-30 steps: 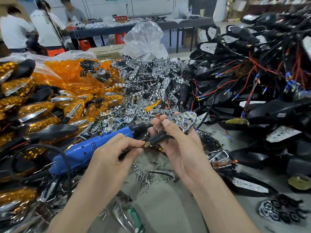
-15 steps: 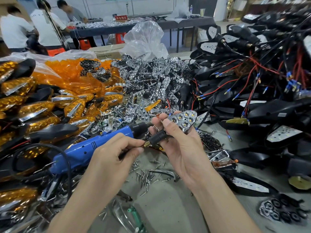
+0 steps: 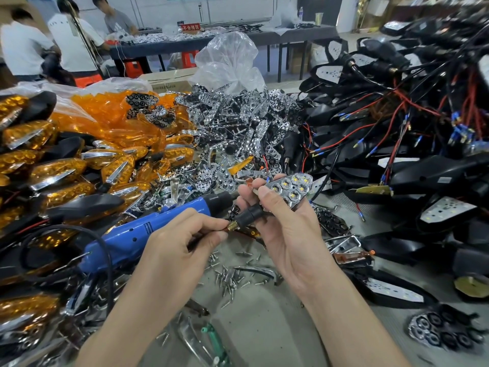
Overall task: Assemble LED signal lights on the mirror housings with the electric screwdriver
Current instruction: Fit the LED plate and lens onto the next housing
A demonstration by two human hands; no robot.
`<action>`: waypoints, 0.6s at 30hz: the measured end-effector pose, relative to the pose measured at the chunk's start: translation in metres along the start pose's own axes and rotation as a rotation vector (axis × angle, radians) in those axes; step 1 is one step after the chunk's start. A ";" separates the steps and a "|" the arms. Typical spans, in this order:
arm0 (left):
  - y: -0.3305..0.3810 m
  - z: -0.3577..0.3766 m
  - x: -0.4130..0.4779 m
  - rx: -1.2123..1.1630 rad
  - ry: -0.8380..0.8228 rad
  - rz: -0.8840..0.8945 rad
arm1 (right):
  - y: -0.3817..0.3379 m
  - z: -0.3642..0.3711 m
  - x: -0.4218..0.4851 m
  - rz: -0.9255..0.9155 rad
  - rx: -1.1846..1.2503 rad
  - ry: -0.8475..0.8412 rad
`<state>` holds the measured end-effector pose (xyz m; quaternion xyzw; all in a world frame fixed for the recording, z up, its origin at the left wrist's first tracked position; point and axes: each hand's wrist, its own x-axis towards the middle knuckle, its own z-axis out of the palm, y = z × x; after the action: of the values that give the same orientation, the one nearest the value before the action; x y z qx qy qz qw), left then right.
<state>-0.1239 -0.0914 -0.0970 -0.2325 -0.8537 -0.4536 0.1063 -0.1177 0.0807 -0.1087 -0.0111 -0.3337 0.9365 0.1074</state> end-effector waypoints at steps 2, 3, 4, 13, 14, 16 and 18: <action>0.002 0.001 0.000 -0.001 -0.004 -0.011 | 0.000 0.000 0.000 -0.006 -0.016 0.001; 0.002 0.001 0.000 0.002 -0.009 -0.021 | 0.000 -0.001 0.001 -0.008 -0.020 0.000; 0.002 0.001 0.000 0.011 -0.019 -0.032 | 0.000 -0.001 0.001 -0.006 -0.020 0.001; 0.021 0.002 0.012 -0.083 -0.199 -0.084 | -0.004 -0.004 0.004 0.152 0.039 -0.059; 0.024 0.006 0.017 -0.098 -0.208 -0.096 | -0.005 -0.004 0.004 0.171 0.023 -0.057; 0.029 0.015 0.028 -0.133 -0.244 -0.130 | -0.005 -0.004 0.004 0.201 0.006 -0.051; 0.030 0.025 0.038 -0.204 -0.268 -0.167 | -0.006 -0.003 0.004 0.236 0.005 -0.044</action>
<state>-0.1413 -0.0447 -0.0741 -0.2286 -0.8263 -0.5098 -0.0706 -0.1200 0.0876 -0.1070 -0.0297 -0.3299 0.9435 -0.0107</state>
